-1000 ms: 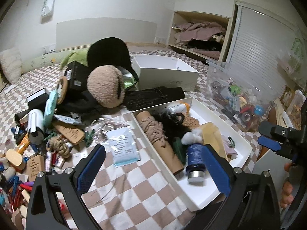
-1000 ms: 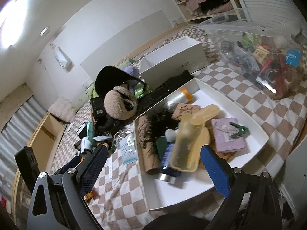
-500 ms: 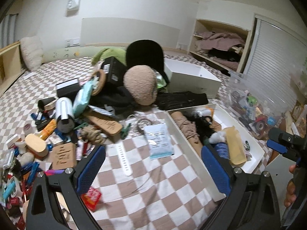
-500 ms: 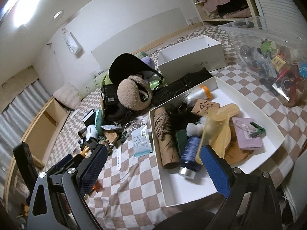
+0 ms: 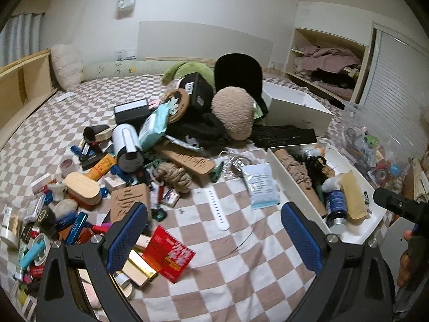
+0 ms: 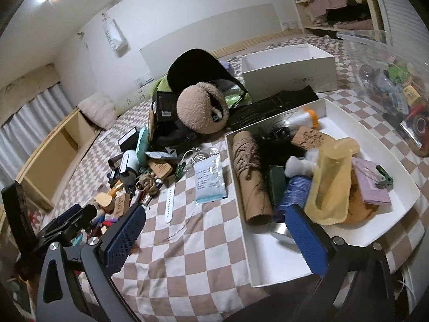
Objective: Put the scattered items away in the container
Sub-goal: 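Withdraw both open tools from the tray back over the cluttered bed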
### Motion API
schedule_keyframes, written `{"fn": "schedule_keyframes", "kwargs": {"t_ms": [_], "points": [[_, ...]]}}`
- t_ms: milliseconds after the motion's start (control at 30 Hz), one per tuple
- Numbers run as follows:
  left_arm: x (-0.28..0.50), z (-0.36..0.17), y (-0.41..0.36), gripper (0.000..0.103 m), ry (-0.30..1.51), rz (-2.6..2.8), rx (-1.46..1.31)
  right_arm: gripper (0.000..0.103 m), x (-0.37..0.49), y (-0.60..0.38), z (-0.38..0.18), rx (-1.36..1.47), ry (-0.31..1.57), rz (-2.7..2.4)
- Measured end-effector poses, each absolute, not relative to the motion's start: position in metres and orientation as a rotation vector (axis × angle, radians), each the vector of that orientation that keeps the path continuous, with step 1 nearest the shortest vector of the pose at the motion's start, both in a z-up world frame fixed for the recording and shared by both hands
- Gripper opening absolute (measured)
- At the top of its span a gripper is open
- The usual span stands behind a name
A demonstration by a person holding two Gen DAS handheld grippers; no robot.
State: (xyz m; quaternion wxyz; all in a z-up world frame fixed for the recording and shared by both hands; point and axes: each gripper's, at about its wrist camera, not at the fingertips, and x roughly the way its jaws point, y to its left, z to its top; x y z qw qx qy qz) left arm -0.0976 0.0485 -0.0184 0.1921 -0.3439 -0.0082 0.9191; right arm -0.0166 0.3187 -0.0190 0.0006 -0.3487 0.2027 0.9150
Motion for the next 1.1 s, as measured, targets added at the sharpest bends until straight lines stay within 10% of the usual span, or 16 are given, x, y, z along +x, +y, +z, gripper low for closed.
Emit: {"fn": "schedule_keyframes", "kwargs": {"t_ms": [1100], "points": [[-0.105,-0.049,-0.013,0.100,-0.026,2.692,-1.035,0.103,-0.042,0.255,-0.039,-1.134,0.469,2.959]]}}
